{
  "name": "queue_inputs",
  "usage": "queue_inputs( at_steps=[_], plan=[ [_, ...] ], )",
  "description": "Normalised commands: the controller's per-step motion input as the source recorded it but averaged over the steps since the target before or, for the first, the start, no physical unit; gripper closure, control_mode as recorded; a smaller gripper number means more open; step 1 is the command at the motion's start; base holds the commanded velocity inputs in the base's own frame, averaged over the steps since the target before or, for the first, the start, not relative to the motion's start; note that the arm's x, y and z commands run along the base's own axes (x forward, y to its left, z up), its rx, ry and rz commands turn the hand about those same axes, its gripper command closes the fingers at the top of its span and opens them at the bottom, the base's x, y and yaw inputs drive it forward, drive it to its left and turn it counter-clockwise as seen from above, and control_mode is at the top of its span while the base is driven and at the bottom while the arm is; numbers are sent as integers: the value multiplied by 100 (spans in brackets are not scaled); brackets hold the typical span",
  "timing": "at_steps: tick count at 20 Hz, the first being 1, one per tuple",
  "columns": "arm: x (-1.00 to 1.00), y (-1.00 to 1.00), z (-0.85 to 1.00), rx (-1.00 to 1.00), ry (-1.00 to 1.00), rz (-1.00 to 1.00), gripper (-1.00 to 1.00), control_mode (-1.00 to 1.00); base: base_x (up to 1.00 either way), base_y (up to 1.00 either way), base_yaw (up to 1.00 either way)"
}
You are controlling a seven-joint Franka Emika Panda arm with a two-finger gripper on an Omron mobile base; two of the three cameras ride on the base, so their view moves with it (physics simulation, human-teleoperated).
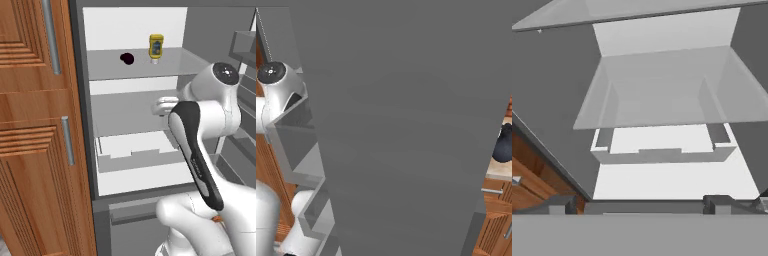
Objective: Move the mustard and eggplant from the second highest shelf to the top shelf to make space. Then, place the pitcher from the counter on the cleared second highest shelf.
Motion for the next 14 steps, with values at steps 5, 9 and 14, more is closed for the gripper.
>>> queue_inputs(
  at_steps=[5, 9, 14],
  plan=[
    [-18, 1, -21, -2, 10, 7, -100, -100, 0, 0, 0],
    [-17, 0, -3, -5, 10, 0, -100, -100, 0, 0, 0],
    [-17, 0, 0, -6, 10, -2, -100, -100, 0, 0, 0]
  ],
)
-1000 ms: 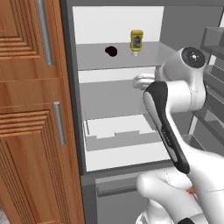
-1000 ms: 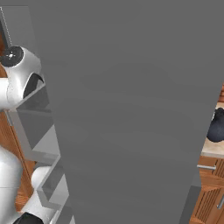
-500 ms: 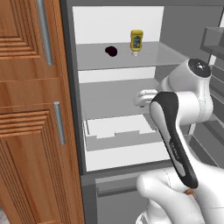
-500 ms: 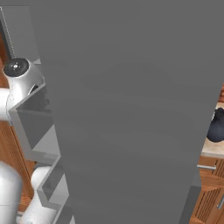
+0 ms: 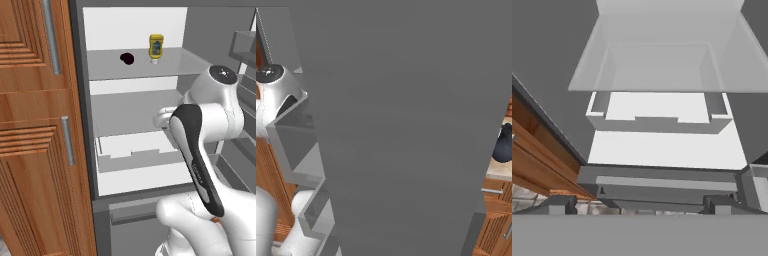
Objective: Move the mustard and eggplant from the second highest shelf to the top shelf to make space. Then, place the pitcher from the counter on the cleared second highest shelf.
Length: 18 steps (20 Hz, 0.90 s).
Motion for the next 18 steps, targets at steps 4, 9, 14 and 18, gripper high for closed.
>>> queue_inputs(
  at_steps=[4, 9, 14, 18],
  plan=[
    [-5, 0, 0, -6, 8, -2, -100, -100, 0, 0, 0],
    [0, 0, 0, -2, 2, 0, -100, -100, 0, 0, 0],
    [0, 0, 0, 0, 0, 0, -100, 100, 0, 0, 0],
    [0, 0, 0, 0, 0, 0, -100, 100, -4, 7, -2]
  ],
)
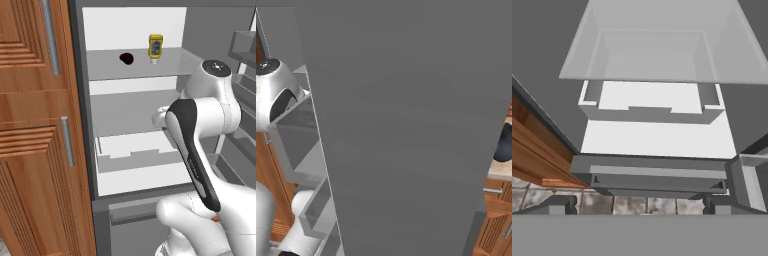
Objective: Move the mustard and eggplant from the second highest shelf to the top shelf to make space. Then, place the pitcher from the counter on the cleared second highest shelf.
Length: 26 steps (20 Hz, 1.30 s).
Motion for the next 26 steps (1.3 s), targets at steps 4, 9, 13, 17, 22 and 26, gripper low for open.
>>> queue_inputs(
  at_steps=[4, 9, 13, 17, 22, 26],
  plan=[
    [0, 0, 0, 0, 0, 0, -100, 100, -14, 22, -8],
    [0, 0, 0, 0, 0, 0, -100, 100, -23, 28, -16],
    [0, 0, 0, 0, 0, 0, -100, 100, -44, 38, -25],
    [0, 0, 0, 0, 0, 0, -100, 100, -72, 43, -23],
    [0, 0, 0, 0, 0, 0, -100, 100, -94, 44, -21],
    [0, 0, 0, 0, 0, 0, -100, 100, -93, 29, -23]
  ],
)
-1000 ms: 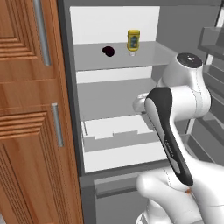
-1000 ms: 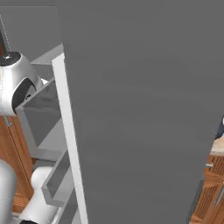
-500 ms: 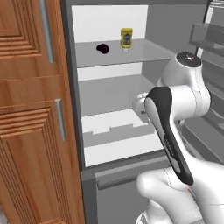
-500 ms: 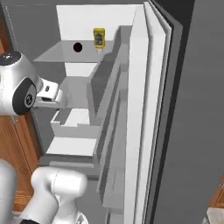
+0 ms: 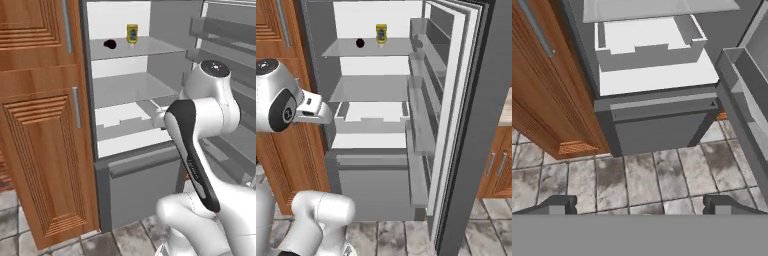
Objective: Move the mustard and eggplant from the second highest shelf to the top shelf to make space. Then, place the pitcher from the counter on the cleared second highest shelf.
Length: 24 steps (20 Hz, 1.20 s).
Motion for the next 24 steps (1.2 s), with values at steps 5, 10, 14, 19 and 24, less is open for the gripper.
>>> queue_inputs(
  at_steps=[5, 10, 14, 19, 24],
  plan=[
    [0, 0, 0, 0, 0, 0, -100, 100, -84, 12, -31],
    [0, 0, 0, 0, 0, 0, -100, 100, -66, 16, -35],
    [0, 0, 0, 0, 0, 0, -100, 100, -59, 5, -43],
    [0, 0, 0, 0, 0, 0, -100, 100, -56, 8, -46],
    [0, 0, 0, 0, 0, 0, -100, 100, -25, 1, -49]
  ],
)
